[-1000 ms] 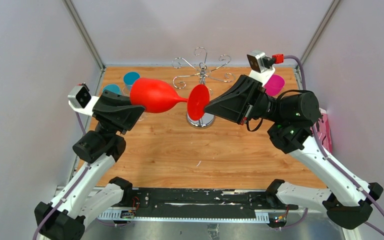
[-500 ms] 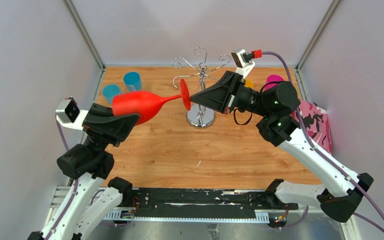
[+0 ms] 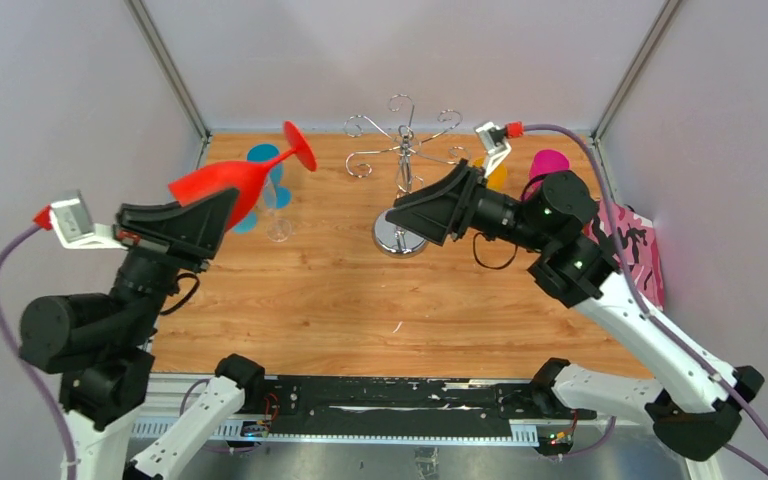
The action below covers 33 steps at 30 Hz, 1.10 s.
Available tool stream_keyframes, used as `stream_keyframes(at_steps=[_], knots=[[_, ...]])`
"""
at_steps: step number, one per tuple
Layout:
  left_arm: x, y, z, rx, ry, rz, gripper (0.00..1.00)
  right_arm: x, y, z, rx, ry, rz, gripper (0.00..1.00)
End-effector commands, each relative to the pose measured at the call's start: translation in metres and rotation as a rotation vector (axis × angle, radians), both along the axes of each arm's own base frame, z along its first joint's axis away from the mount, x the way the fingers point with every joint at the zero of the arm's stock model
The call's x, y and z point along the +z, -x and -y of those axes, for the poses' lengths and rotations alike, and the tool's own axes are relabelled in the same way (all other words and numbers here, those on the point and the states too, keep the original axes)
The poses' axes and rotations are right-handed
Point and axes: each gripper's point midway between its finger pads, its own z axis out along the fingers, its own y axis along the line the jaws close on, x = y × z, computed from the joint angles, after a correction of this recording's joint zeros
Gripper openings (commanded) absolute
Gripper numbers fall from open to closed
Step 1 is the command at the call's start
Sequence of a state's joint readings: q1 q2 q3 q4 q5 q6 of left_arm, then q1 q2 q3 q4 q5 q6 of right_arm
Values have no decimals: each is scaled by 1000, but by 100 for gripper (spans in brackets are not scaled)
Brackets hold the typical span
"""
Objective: Take the wine glass off the wine glass rack
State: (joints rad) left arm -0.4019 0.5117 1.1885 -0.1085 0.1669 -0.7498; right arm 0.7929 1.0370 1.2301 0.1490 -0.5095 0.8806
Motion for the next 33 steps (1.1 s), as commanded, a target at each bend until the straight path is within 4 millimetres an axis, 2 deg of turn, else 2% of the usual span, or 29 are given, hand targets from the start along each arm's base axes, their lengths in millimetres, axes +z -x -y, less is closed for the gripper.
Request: stream_keyframes(at_steps=[1, 5, 8, 12, 15, 18, 22, 28, 31, 33], knots=[[-46, -30, -53, 364, -218, -310, 0, -5, -6, 39, -211, 81, 103, 93], [-82, -47, -66, 457, -396, -516, 0, 2, -9, 83, -405, 139, 174, 94], [-133, -65, -67, 488, -554, -689, 0, 7, -10, 112, -511, 214, 204, 94], [-209, -82, -74, 534, -768, -906, 0, 3, -14, 136, -603, 338, 232, 94], [-247, -86, -72, 545, -856, -990, 0, -4, -22, 150, -677, 407, 233, 94], [-274, -92, -72, 583, -957, -1057, 0, -17, -32, 157, -731, 479, 221, 94], [-303, -112, -58, 564, -1025, -1134, 0, -34, -43, 157, -756, 543, 201, 94], [-330, -173, -15, 460, -907, -1079, 0, -63, -58, 169, -840, 663, 178, 95], [-349, -198, -11, 448, -887, -1099, 0, -71, -62, 180, -890, 700, 176, 95], [-369, -210, -9, 430, -913, -1150, 0, -73, -63, 187, -917, 720, 177, 96]])
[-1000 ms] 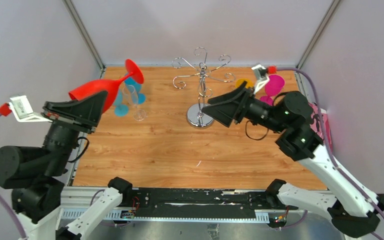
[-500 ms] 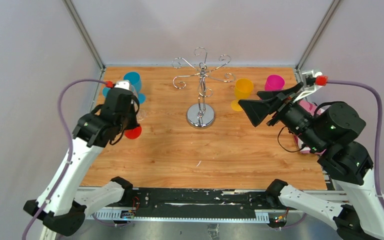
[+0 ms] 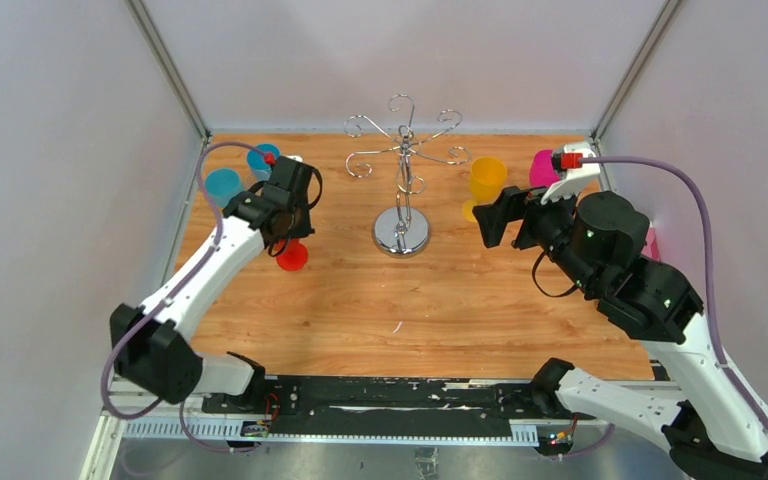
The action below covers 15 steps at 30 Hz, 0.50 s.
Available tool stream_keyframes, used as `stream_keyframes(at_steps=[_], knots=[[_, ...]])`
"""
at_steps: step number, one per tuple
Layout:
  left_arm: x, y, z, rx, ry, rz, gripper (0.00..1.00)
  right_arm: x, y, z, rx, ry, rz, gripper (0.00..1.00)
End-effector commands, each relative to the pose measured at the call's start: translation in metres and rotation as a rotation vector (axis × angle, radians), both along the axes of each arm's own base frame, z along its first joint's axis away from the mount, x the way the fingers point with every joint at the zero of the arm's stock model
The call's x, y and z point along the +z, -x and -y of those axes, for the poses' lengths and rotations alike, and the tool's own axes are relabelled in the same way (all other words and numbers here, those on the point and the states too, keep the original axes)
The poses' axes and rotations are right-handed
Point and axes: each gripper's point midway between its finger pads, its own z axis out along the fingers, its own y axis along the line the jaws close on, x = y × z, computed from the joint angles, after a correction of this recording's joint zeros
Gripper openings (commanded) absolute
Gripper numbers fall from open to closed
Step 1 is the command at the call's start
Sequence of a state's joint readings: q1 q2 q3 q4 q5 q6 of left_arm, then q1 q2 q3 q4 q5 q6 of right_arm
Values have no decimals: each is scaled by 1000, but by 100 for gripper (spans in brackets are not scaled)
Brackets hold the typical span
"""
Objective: Take the wine glass off the wine glass rack
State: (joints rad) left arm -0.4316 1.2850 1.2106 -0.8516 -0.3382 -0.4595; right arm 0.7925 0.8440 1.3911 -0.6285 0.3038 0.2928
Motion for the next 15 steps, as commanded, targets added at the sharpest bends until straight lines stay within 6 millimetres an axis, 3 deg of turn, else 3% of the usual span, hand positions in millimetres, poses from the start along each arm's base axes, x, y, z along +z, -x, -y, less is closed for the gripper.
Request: stream_keyframes(at_steps=[1, 7, 11, 15], knots=[[-19, -44, 15, -11, 64, 17, 0, -8, -5, 27, -114, 78, 15, 96], [-53, -69, 17, 0, 92, -47, 0, -16, -10, 32, -157, 112, 10, 97], [-70, -69, 17, 8, 89, -67, 0, -18, -13, 32, -168, 115, 8, 97], [-73, -66, 17, 5, 99, -62, 0, -20, -15, 29, -160, 103, 11, 97]])
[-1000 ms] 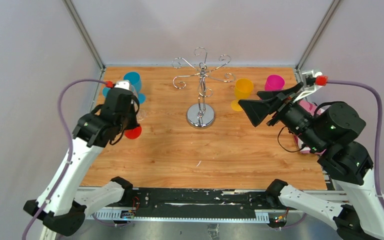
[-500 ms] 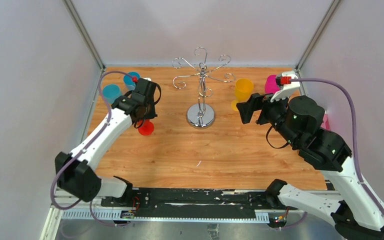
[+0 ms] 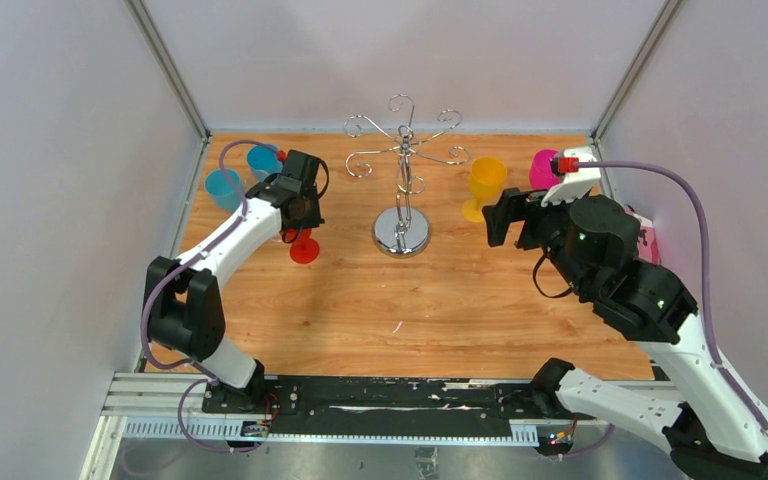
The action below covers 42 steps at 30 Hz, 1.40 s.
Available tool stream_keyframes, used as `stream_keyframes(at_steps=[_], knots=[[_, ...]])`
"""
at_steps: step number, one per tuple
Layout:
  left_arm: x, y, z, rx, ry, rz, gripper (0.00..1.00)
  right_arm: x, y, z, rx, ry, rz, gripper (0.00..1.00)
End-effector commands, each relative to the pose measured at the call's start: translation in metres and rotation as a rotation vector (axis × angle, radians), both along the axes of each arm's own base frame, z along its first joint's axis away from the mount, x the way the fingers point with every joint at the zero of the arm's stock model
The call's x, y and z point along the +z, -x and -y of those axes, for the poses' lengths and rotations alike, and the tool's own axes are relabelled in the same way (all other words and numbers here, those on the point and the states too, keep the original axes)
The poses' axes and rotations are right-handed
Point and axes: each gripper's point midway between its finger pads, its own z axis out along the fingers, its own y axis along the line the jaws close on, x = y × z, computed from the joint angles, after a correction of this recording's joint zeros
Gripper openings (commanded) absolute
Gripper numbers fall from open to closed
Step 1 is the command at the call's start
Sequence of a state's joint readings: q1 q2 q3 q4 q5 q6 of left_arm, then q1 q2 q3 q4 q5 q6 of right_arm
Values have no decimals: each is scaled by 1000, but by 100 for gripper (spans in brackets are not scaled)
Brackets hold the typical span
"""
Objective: Take the wine glass off the wine glass rack
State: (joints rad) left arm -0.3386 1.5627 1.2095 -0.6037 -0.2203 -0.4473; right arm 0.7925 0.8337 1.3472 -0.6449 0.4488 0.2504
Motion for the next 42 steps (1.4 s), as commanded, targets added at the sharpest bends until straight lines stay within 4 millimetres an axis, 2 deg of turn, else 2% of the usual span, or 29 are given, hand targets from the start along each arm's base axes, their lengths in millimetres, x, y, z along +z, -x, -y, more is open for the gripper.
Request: stream_keyframes(at_steps=[1, 3, 6, 8, 10, 14, 18, 21, 24, 26, 28, 31, 33, 34, 38, 42], knots=[[-7, 1, 3, -7, 29, 4, 0, -3, -4, 2, -21, 9, 9, 97], [-5, 2, 2, -9, 23, 3, 5, -5, -4, 0, -16, 9, 2, 97], [4, 2, 0, -9, 17, 14, 22, -6, -3, -2, -5, 2, 0, 97], [16, 2, -2, -4, 9, 33, 36, -5, -2, -2, 0, -6, 5, 97], [33, 2, -6, 2, 1, 63, 41, -5, -2, -1, -3, -10, 11, 97], [89, 1, -12, 11, 3, 179, 50, -5, 0, 1, -6, -15, 16, 97], [154, 14, -20, 21, 31, 314, 56, -5, 0, 1, -4, -22, 16, 97], [210, 37, -26, 13, 87, 464, 58, -5, 1, 1, 0, -24, 16, 97], [260, 69, -32, -9, 156, 610, 59, 1, 2, 3, 1, -25, 36, 97], [291, 98, -37, -27, 208, 717, 59, 5, 3, 7, -7, -22, 53, 98], [314, 133, -44, -45, 264, 821, 59, 9, 4, 10, -8, -21, 68, 98], [321, 182, -59, -33, 341, 948, 62, 10, 8, 14, -7, -28, 89, 100], [318, 204, -69, -5, 377, 1018, 64, 9, 11, 17, -9, -45, 96, 100], [324, 217, -75, 1, 384, 1064, 65, 10, 13, 19, -16, -58, 100, 100], [342, 239, -83, -17, 381, 1124, 65, 8, 18, 20, -4, -91, 103, 100], [348, 247, -81, -33, 414, 1143, 65, 9, 22, 21, 8, -111, 115, 100]])
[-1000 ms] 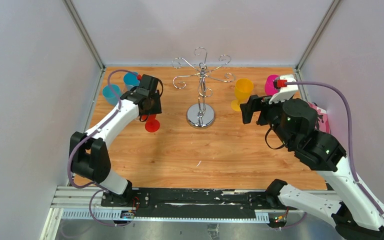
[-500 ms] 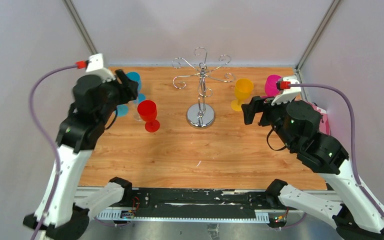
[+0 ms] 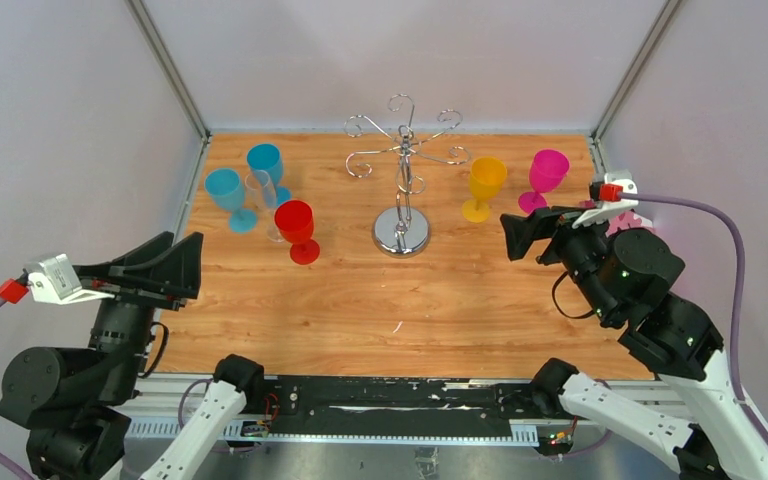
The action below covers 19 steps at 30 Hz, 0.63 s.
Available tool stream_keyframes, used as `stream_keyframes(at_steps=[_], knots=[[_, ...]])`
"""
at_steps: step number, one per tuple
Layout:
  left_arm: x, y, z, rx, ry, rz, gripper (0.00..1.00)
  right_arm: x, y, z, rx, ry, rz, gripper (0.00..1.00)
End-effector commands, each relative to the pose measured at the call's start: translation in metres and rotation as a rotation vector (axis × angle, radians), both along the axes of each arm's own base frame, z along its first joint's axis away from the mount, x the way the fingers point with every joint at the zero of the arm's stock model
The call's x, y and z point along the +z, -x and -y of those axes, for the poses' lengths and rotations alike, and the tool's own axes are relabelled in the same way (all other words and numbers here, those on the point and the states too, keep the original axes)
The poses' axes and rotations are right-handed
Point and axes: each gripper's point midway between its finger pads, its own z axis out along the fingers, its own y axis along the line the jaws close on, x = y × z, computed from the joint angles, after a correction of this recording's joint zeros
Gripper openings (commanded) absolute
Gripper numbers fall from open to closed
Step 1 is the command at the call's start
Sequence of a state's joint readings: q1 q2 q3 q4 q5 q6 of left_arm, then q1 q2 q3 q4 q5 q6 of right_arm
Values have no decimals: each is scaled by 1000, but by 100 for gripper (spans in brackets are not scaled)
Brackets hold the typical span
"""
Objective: Take the wine glass off the wine glass rack
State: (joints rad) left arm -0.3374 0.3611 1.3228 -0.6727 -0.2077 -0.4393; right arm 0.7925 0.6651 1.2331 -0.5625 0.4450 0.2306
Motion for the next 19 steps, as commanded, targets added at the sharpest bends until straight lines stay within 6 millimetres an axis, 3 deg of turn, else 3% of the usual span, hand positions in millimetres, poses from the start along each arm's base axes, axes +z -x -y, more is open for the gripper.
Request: stream_keyframes(at_steps=[1, 19], knots=[[-6, -6, 6, -23, -9, -30, 65, 1, 2, 0, 5, -35, 16, 99], [-14, -10, 3, 4, -22, -45, 66, -7, 5, 2, 14, -10, 12, 99]])
